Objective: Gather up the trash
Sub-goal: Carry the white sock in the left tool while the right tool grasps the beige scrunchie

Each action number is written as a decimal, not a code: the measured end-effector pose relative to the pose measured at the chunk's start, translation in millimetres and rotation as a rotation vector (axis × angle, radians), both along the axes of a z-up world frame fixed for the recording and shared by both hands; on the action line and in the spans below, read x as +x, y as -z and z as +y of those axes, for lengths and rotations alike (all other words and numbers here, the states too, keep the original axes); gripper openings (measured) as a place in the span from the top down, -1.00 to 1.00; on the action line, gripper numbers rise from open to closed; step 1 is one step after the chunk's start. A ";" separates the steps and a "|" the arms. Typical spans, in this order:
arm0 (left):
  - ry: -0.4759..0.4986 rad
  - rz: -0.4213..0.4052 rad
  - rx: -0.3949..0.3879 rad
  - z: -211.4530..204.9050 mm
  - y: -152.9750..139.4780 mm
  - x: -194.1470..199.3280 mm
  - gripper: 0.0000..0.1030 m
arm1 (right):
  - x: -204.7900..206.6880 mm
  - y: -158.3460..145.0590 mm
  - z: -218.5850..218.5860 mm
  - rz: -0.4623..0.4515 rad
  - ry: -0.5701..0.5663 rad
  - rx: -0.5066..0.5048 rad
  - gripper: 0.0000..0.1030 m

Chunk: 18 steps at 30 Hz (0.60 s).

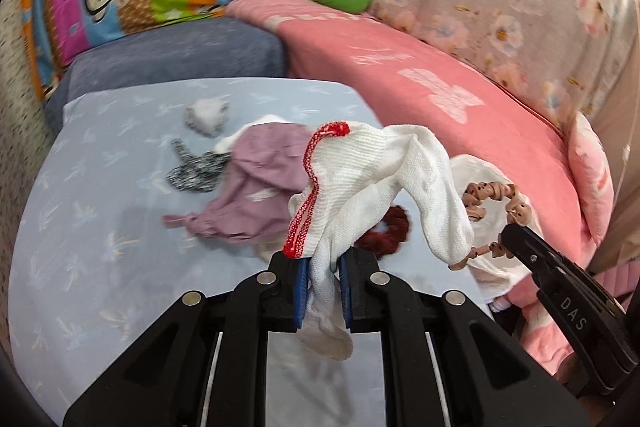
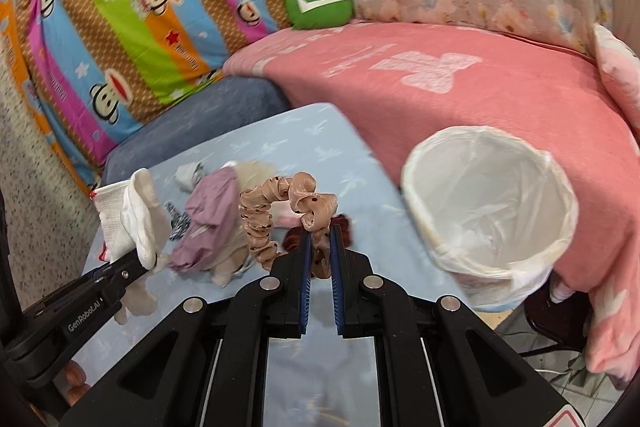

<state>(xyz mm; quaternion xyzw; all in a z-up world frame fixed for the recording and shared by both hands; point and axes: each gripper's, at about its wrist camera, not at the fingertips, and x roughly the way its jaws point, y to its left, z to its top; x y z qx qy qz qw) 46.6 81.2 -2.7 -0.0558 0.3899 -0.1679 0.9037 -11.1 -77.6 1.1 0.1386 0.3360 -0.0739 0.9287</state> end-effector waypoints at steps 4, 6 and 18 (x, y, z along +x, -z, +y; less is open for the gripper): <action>0.082 -0.020 0.007 -37.3 -5.4 1.0 0.74 | -8.6 -5.3 -34.0 -0.017 0.060 0.008 0.84; 0.116 -0.030 0.013 -53.8 -6.7 0.0 0.74 | -10.9 -7.1 -50.0 -0.026 0.089 0.010 0.83; 0.290 -0.026 0.030 -156.0 -2.7 11.4 0.74 | -2.2 3.0 -138.0 -0.030 0.225 0.008 0.82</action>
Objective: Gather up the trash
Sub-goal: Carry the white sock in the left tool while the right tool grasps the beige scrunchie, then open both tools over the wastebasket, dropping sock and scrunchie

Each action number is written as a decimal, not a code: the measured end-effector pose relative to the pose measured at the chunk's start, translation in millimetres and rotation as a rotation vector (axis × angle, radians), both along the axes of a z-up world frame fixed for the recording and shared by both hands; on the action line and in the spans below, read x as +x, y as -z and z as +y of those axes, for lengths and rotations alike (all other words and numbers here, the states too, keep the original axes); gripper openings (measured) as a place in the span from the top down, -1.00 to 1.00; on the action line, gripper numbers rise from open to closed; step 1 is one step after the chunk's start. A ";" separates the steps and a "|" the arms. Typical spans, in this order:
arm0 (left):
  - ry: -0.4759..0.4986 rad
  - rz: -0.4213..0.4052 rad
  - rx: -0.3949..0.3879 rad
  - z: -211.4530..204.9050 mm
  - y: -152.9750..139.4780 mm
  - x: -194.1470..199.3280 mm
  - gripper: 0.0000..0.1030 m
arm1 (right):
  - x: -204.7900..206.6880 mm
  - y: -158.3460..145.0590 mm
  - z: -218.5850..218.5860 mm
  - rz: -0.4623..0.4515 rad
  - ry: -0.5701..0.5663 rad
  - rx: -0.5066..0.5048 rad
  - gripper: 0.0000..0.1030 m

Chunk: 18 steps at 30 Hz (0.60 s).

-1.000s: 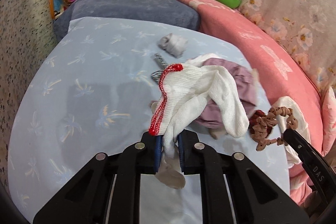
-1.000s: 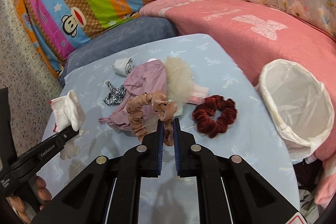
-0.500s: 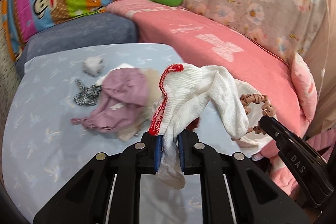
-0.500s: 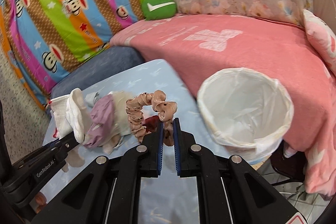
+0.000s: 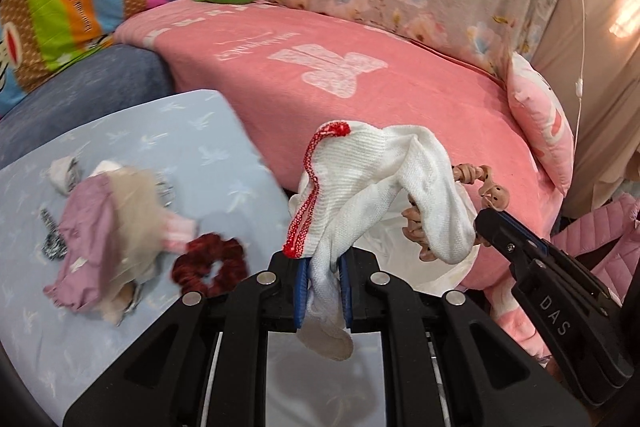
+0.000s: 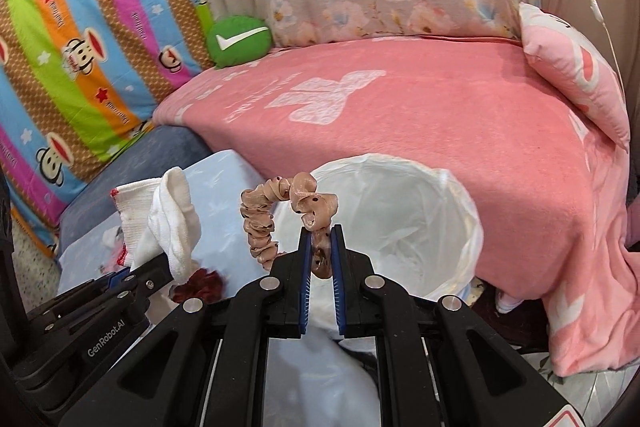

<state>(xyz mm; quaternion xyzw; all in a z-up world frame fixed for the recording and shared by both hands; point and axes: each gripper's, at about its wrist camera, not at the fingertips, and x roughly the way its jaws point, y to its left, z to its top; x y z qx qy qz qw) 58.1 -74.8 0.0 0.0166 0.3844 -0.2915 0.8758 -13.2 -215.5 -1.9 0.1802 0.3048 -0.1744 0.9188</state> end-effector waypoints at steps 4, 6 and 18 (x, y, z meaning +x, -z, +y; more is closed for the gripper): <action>0.045 0.013 0.005 -27.4 6.1 5.1 0.74 | 4.8 8.3 -27.3 0.005 0.037 0.014 0.81; 0.063 0.027 0.004 -38.9 9.7 8.3 0.74 | 8.1 13.5 -39.5 0.011 0.051 0.022 0.80; 0.056 0.089 -0.012 -61.0 21.2 25.9 -0.28 | 19.5 29.9 -59.6 0.022 0.084 0.024 0.36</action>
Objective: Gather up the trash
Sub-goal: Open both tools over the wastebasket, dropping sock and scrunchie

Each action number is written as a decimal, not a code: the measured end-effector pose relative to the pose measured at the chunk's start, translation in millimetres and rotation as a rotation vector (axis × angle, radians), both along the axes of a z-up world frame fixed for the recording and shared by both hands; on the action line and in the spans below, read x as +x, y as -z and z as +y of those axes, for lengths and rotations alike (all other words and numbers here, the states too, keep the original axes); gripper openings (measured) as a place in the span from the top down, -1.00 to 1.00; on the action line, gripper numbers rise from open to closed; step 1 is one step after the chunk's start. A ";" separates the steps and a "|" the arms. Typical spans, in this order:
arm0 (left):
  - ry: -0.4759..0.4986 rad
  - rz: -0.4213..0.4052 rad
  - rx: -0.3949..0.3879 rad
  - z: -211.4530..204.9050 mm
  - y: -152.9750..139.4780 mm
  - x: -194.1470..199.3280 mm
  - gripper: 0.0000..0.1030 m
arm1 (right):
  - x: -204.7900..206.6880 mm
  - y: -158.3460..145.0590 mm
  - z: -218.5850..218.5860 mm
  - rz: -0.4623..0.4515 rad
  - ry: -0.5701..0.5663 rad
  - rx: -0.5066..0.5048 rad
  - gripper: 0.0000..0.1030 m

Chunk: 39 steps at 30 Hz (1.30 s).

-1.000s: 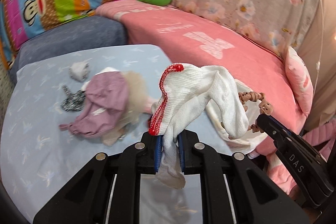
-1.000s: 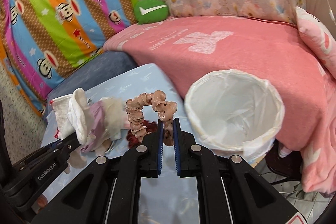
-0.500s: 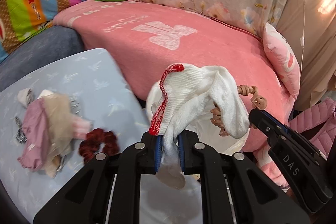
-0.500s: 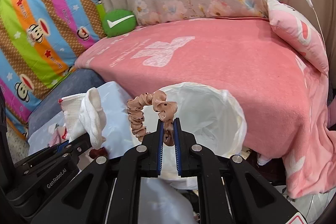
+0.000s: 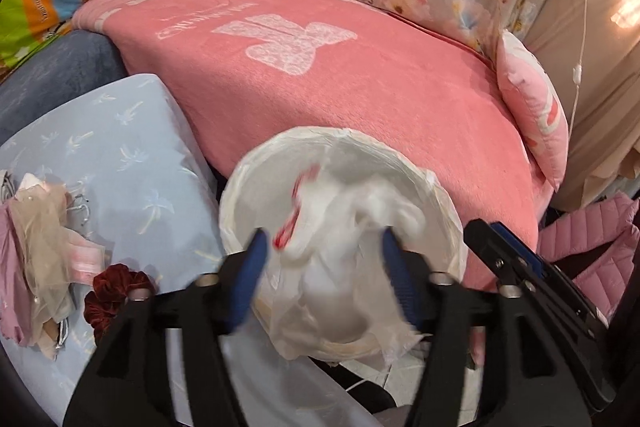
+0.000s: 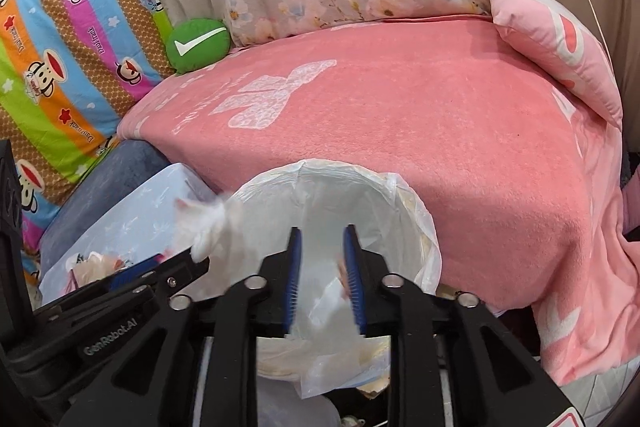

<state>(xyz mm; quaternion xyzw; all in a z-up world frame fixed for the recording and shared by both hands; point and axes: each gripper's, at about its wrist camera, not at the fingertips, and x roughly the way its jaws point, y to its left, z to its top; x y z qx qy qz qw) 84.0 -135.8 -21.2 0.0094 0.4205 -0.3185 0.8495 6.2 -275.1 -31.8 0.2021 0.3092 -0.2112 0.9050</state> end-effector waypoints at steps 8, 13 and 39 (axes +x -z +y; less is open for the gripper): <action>-0.055 -0.029 0.027 13.1 -3.0 1.7 -0.31 | -5.1 -3.6 9.8 -0.007 -0.008 0.001 0.09; -0.099 -0.042 0.030 27.2 -4.9 0.6 -0.31 | -10.5 -4.4 24.9 -0.004 -0.030 0.003 0.04; -0.330 -0.096 0.124 133.0 4.5 -8.0 -0.69 | 5.6 -6.5 128.9 0.040 -0.237 -0.024 -0.12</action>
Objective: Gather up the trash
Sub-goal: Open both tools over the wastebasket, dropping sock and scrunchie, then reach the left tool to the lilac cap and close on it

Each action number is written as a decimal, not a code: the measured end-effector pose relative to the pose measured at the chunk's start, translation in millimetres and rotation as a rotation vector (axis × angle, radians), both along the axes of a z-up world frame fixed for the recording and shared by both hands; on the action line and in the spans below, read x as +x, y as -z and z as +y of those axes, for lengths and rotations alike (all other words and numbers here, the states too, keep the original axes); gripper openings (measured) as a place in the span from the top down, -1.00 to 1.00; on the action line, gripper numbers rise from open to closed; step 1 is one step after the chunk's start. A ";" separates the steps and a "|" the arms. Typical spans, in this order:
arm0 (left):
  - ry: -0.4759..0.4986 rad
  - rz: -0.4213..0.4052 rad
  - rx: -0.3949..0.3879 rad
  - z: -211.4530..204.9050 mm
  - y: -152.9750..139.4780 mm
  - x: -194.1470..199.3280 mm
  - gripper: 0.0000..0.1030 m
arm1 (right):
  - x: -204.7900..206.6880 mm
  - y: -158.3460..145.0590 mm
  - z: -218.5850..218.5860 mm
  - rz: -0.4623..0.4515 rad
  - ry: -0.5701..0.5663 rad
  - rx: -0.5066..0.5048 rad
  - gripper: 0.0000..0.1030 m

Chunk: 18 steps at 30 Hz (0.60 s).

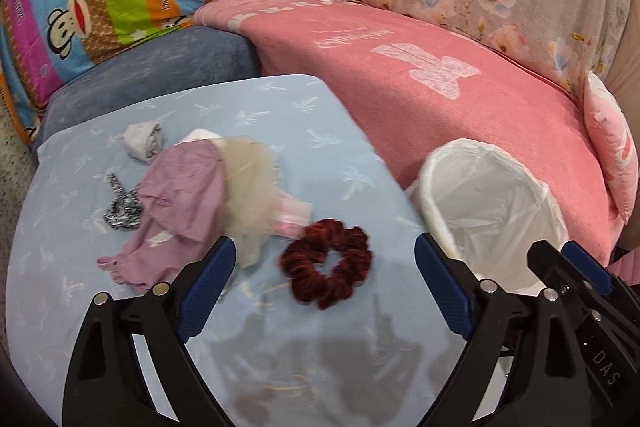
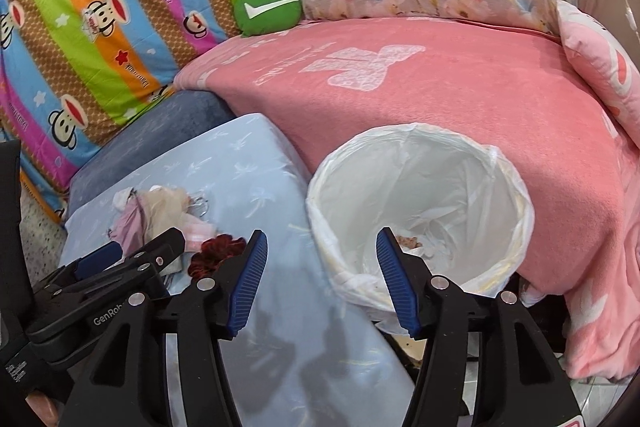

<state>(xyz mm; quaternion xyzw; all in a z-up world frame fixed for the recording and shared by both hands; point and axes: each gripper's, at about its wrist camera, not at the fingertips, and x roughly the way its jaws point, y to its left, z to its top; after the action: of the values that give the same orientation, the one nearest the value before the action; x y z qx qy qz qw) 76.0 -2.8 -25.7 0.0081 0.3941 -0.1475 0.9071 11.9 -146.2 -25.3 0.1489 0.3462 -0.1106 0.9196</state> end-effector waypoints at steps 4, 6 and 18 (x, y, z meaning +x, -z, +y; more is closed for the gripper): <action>-0.049 0.018 -0.002 26.5 6.5 5.4 -0.72 | 6.0 5.4 18.1 0.013 -0.040 0.004 -0.13; -0.078 0.029 0.004 40.1 11.5 8.3 -0.73 | 9.3 8.9 26.6 0.022 -0.058 0.005 -0.14; -0.199 0.112 -0.051 108.9 40.2 30.1 -0.73 | 31.2 23.1 70.9 0.055 -0.131 0.016 -0.16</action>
<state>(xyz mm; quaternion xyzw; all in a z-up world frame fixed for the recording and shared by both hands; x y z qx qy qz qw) 106.2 106.0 -65.9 -0.0624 0.4390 -0.0667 0.8938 43.1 -75.3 -48.4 0.1304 0.3814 -0.0517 0.9137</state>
